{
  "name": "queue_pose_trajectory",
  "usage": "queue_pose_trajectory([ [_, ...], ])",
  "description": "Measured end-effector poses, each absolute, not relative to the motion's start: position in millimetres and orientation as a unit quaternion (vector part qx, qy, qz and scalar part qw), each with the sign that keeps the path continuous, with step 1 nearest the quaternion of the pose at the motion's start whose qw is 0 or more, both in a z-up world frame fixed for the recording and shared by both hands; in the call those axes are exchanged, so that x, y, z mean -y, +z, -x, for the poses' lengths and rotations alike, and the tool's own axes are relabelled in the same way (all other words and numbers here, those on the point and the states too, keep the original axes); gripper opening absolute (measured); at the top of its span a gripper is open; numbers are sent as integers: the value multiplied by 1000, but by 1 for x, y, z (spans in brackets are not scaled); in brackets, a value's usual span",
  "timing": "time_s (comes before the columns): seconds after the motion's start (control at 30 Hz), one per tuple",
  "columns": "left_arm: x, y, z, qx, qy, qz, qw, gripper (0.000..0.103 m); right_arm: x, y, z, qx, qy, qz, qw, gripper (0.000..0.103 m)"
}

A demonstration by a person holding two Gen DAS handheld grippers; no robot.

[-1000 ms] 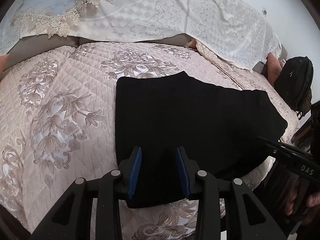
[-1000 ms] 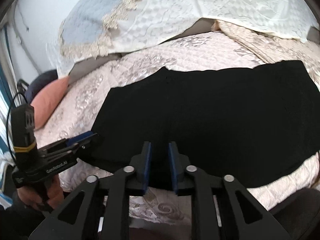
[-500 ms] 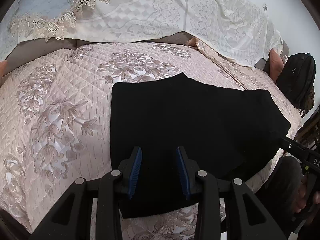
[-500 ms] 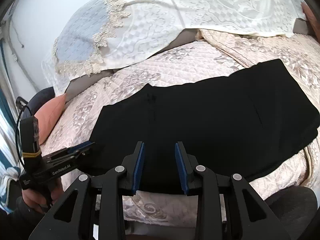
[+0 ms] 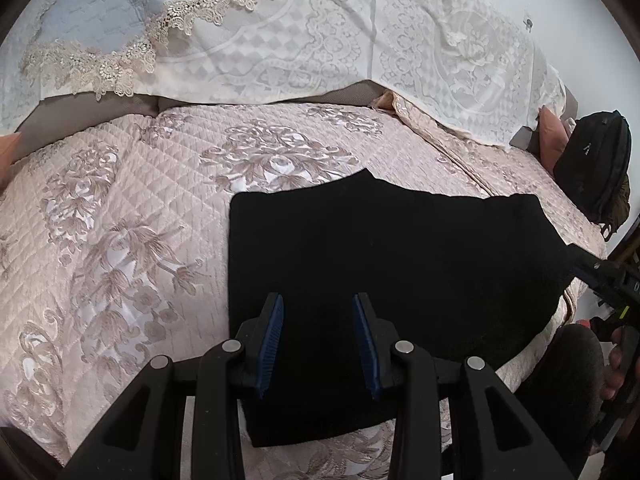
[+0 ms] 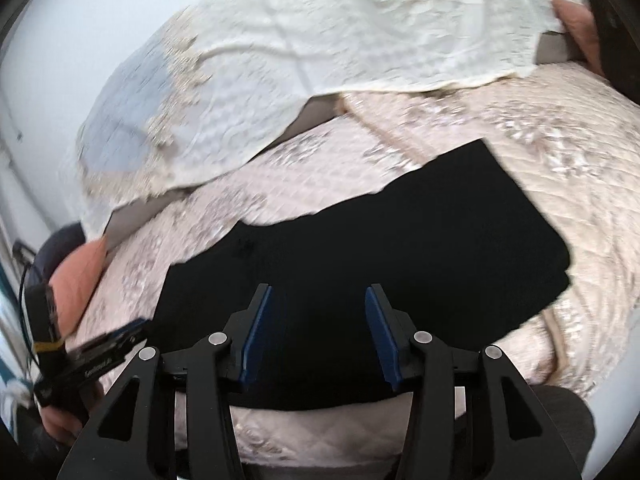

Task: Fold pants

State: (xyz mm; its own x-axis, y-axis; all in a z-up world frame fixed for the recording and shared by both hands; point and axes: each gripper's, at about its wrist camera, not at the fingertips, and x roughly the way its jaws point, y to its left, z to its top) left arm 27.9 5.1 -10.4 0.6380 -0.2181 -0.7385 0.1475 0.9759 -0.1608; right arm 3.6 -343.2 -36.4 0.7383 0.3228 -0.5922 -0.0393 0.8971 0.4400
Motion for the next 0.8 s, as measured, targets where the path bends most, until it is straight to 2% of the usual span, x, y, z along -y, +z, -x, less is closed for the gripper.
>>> queue_pose_trajectory([
  [0.3, -6, 4, -30, -393, -86, 33, 915, 38, 399, -47, 10, -342, 38, -244, 907, 48],
  [0.67, 18, 2, -28, -403, -110, 17, 908, 38, 436, -63, 15, -351, -10, -287, 891, 49],
  [0.8, 23, 0, -28, -406, -114, 11, 907, 38, 454, -79, 12, -372, -22, -337, 865, 57],
])
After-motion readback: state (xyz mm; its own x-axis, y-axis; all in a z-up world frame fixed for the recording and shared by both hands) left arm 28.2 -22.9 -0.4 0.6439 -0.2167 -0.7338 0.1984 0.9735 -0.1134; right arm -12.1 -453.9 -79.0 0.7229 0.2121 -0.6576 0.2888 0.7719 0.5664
